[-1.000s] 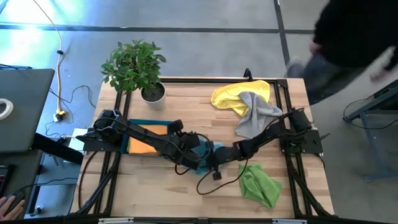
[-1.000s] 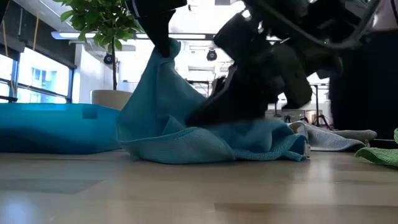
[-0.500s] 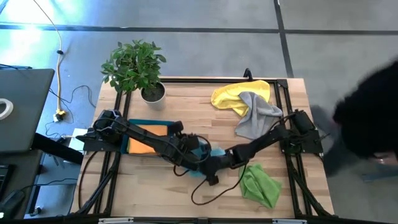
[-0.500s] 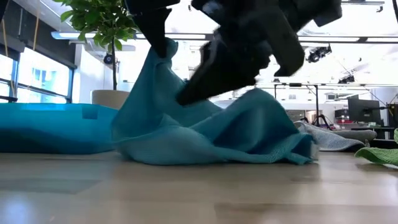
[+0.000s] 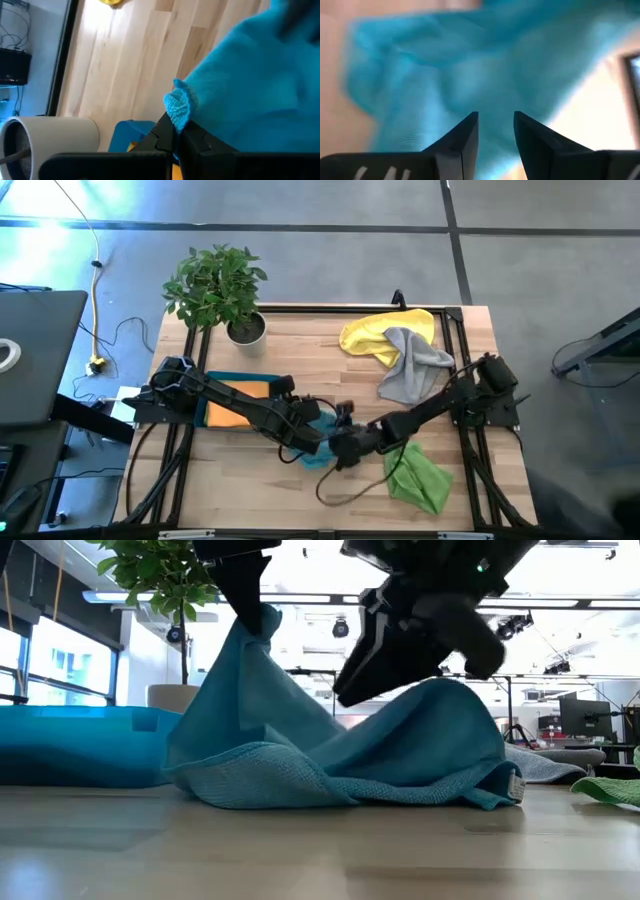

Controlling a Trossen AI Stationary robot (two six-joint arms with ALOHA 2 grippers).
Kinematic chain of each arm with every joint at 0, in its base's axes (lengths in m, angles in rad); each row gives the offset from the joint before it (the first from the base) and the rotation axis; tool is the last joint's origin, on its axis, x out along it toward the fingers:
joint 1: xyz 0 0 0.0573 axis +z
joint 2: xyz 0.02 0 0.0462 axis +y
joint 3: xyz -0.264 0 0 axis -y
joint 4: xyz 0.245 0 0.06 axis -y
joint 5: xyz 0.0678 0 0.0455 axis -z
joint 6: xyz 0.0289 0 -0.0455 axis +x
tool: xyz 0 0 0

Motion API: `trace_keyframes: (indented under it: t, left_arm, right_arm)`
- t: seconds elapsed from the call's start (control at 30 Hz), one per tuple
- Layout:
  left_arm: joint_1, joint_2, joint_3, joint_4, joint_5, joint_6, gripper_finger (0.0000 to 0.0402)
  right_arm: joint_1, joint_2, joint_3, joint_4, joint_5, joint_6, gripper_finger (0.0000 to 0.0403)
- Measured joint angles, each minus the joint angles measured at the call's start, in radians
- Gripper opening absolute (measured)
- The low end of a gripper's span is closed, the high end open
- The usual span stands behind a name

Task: Fold microfiber towels
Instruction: Fold the blue microfiber towel on the table

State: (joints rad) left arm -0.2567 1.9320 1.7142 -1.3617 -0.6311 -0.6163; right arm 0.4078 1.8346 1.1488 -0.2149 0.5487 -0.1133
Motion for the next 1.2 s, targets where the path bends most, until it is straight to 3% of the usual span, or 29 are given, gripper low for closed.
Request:
trace_keyframes:
  t: [0.1, 0.27, 0.33, 0.43, 0.63, 0.83, 0.9, 1.0, 1.2]
  left_arm:
    - [-0.007, 0.0, 0.0, -0.001, 0.009, -0.005, 0.0]
    - [-0.014, 0.0, 0.0, -0.002, 0.044, -0.006, 0.0]
    - [-0.015, 0.0, 0.0, -0.005, 0.06, -0.006, 0.0]
    - [-0.019, 0.0, 0.0, -0.004, 0.07, -0.007, 0.0]
    - [-0.027, 0.0, 0.0, 0.0, 0.086, -0.009, 0.0]
    - [-0.028, 0.0, 0.0, 0.001, 0.098, -0.027, 0.0]
    - [-0.028, 0.0, 0.0, 0.004, 0.097, -0.027, 0.0]
    - [-0.028, 0.0, 0.0, 0.005, 0.097, -0.027, 0.0]
    - [-0.028, 0.0, 0.0, 0.007, 0.096, -0.027, 0.0]
  right_arm:
    - [-0.002, -0.048, -0.001, -0.013, 0.059, 0.0, 0.0116]
    - [0.01, -0.099, -0.001, 0.023, 0.043, 0.001, 0.0116]
    - [0.024, -0.122, -0.001, -0.01, 0.098, -0.053, 0.0116]
    - [0.04, -0.157, -0.001, -0.12, 0.192, -0.061, 0.0116]
    - [0.027, -0.18, -0.001, -0.34, 0.174, 0.087, 0.0116]
    - [-0.012, -0.18, -0.002, -0.566, 0.233, 0.191, 0.0116]
    - [-0.017, -0.18, -0.002, -0.547, 0.179, 0.228, 0.0116]
    - [-0.004, -0.18, -0.002, -0.419, -0.023, 0.236, 0.0116]
    - [0.053, -0.165, -0.121, -0.026, -0.253, 0.142, 0.0116]
